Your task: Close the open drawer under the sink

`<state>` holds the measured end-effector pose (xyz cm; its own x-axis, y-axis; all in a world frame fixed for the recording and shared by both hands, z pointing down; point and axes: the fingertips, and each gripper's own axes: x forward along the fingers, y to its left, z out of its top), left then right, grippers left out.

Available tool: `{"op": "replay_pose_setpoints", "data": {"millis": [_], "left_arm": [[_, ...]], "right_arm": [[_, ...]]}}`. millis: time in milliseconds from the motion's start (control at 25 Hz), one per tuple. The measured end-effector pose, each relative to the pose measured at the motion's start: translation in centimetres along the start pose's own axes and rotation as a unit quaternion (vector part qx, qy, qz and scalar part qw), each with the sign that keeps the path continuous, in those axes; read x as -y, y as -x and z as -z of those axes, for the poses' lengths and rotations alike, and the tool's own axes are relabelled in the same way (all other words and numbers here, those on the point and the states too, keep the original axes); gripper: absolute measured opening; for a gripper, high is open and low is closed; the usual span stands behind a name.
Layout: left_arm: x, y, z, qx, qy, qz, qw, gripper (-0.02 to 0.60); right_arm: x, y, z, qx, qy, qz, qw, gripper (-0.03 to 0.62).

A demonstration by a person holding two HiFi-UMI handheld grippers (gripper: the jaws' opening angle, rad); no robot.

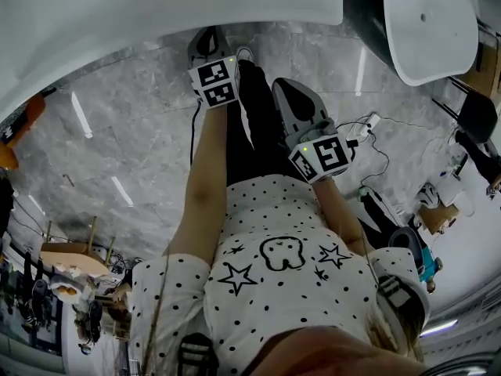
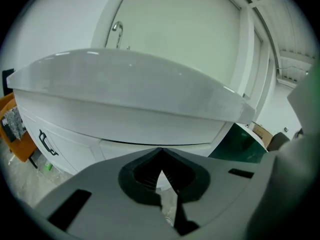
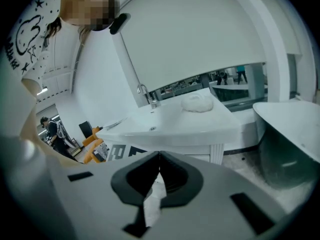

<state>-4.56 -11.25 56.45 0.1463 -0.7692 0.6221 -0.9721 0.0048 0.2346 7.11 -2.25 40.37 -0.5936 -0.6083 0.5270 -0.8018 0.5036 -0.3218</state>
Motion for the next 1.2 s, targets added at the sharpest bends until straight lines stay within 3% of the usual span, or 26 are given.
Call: {"op": "replay_pose_setpoints", "data": {"millis": [720, 1200], "left_arm": [[2.8, 9.1, -7.7, 0.040, -0.044, 0.075, 0.9954, 0.005], [2.3, 15.1, -15.7, 0.135, -0.086, 0.088, 0.9831, 0.005]], "right_arm": [[-3.0, 1.0, -4.3, 0.031, 0.067, 0.029, 0.997, 0.015], [-6.1, 1.5, -8.6, 0.095, 0.104, 0.019, 0.990, 0.015]]}}
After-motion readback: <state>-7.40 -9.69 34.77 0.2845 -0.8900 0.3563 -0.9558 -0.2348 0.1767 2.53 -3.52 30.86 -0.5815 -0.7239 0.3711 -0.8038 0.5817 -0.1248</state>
